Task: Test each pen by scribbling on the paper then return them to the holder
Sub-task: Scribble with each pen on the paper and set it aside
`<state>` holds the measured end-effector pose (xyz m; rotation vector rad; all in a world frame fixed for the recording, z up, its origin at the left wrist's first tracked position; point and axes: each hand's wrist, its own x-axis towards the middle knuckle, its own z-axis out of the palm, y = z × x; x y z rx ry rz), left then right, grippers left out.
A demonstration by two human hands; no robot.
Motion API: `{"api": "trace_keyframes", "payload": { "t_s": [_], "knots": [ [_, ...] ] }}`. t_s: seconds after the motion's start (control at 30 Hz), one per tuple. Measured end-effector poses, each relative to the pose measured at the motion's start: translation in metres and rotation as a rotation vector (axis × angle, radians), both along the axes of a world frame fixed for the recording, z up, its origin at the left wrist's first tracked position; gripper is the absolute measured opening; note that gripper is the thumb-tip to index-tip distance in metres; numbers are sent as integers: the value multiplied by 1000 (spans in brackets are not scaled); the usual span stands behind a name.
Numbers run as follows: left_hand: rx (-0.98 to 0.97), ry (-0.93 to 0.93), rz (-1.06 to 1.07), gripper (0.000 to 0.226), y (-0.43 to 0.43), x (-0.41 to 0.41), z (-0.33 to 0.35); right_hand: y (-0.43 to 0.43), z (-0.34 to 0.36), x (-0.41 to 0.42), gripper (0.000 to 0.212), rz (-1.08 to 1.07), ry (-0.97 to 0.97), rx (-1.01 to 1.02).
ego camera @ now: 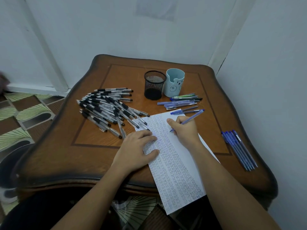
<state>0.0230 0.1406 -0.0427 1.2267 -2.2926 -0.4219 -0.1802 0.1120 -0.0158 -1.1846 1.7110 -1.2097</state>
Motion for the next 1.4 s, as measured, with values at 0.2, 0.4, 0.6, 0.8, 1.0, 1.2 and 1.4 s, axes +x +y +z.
{"api": "trace_keyframes", "payload": {
  "t_s": [0.2,0.4,0.6,0.8,1.0,1.2,1.4],
  "knots": [
    [-12,2,-1,57,0,0,-2,1,0,1,41,29,35,4],
    [-15,4,2,55,0,0,-2,1,0,1,38,47,78,7],
    [-4,2,-7,56,-1,0,-2,-1,0,-2,29,-4,50,12],
    [-3,7,5,57,0,0,-2,3,1,-2,32,13,5,-23],
    [-6,13,3,56,0,0,-1,6,2,-1,39,10,57,-5],
    [-18,17,2,56,0,0,-1,8,0,2,39,21,117,-31],
    [-18,21,3,55,0,-1,-1,7,-3,0,34,50,101,-19]
  ]
}}
